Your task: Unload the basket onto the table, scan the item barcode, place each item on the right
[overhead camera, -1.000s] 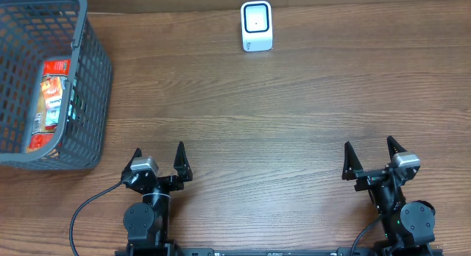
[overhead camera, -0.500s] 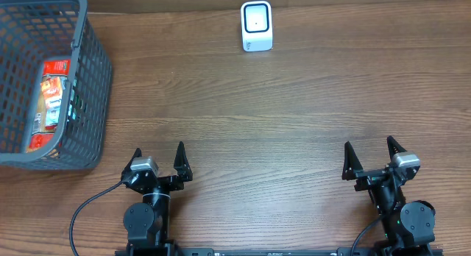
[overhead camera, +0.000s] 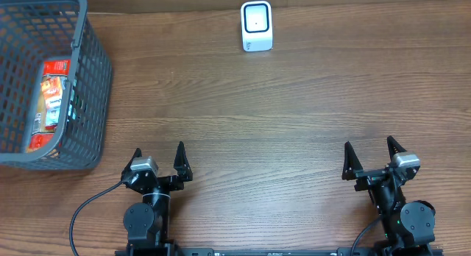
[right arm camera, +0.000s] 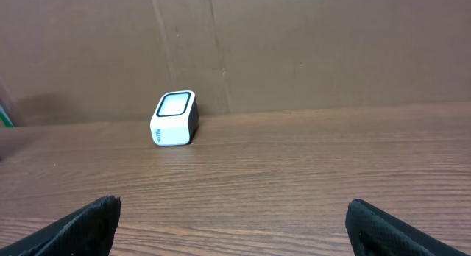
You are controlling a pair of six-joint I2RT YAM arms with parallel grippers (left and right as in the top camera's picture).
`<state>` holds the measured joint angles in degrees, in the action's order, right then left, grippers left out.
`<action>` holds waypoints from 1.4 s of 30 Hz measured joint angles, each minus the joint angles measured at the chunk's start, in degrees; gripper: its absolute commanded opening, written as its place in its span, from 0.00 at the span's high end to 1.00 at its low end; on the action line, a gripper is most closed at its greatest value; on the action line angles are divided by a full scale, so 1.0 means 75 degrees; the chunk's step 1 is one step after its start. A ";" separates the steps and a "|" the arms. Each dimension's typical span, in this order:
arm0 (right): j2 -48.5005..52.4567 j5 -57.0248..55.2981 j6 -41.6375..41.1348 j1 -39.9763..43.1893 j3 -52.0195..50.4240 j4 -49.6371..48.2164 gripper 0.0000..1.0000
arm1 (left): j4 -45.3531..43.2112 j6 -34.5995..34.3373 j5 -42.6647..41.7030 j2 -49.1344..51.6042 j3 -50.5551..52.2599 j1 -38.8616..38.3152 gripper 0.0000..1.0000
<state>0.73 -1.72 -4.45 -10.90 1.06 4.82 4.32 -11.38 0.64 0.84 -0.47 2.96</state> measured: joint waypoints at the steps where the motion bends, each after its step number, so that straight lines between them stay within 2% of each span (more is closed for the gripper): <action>1: 0.0000 0.0000 0.0003 0.0000 0.0000 0.0003 0.00 | 0.0009 0.0000 -0.0003 0.0000 0.0000 0.0000 0.00; 27: 0.0000 0.0000 0.0000 0.0000 0.0000 0.0000 0.00 | 0.0017 0.0000 -0.0003 0.0000 0.0000 0.0000 0.00; 31: 0.0000 0.0000 0.0003 0.0000 0.0000 0.0000 0.00 | 0.0006 -0.0029 -0.0280 0.0000 0.0000 0.0000 0.00; 38: 0.0000 0.0000 0.0000 0.0000 0.0000 -0.0009 0.00 | 0.0303 -0.0909 -0.1166 0.0000 -0.0146 0.0000 0.00; 42: 0.0000 0.0000 0.0000 0.0000 0.0000 -0.0003 0.00 | 0.1402 -0.1297 -0.1667 0.0000 -0.0568 0.0000 0.00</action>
<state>0.73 -1.72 -4.45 -10.90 1.06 4.80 14.83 -21.10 -11.86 0.84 -4.73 2.96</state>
